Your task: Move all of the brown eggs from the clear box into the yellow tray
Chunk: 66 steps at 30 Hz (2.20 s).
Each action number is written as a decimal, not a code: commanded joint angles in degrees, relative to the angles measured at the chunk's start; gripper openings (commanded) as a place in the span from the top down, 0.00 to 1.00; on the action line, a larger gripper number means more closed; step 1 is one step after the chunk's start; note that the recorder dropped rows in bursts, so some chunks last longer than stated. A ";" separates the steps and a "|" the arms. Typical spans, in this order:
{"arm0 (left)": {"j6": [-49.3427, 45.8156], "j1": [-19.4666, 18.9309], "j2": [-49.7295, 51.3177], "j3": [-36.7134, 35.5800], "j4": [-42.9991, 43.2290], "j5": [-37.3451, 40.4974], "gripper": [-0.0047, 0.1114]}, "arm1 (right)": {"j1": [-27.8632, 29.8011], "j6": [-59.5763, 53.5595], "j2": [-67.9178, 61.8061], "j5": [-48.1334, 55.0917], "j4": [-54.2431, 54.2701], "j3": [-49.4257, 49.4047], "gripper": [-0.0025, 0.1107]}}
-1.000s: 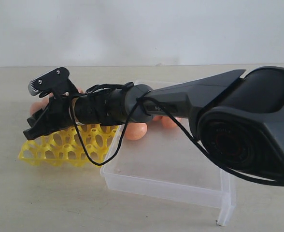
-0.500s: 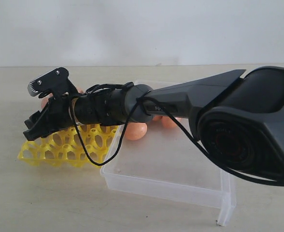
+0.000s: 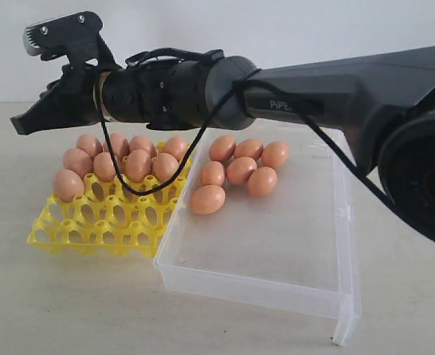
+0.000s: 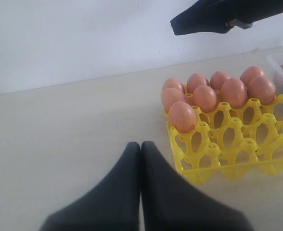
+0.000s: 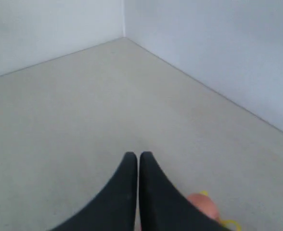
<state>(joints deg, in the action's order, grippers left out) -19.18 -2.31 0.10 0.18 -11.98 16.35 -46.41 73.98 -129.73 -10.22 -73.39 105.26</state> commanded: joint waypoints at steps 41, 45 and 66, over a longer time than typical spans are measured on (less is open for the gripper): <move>0.56 0.20 -0.10 -0.18 -0.15 -0.29 1.00 | 17.44 -49.73 21.71 52.39 67.81 -31.34 0.97; 0.56 0.20 -0.10 -0.18 -0.15 -0.14 1.00 | 19.77 -49.73 21.78 52.39 69.56 -30.44 0.97; 0.56 0.20 -0.10 -0.18 -0.15 -0.25 1.00 | 20.11 -38.65 20.48 39.59 84.03 -30.34 0.55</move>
<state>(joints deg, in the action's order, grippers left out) -19.18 -2.31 0.10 0.18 -11.98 16.35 -26.80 33.38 -108.63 30.30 10.24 74.66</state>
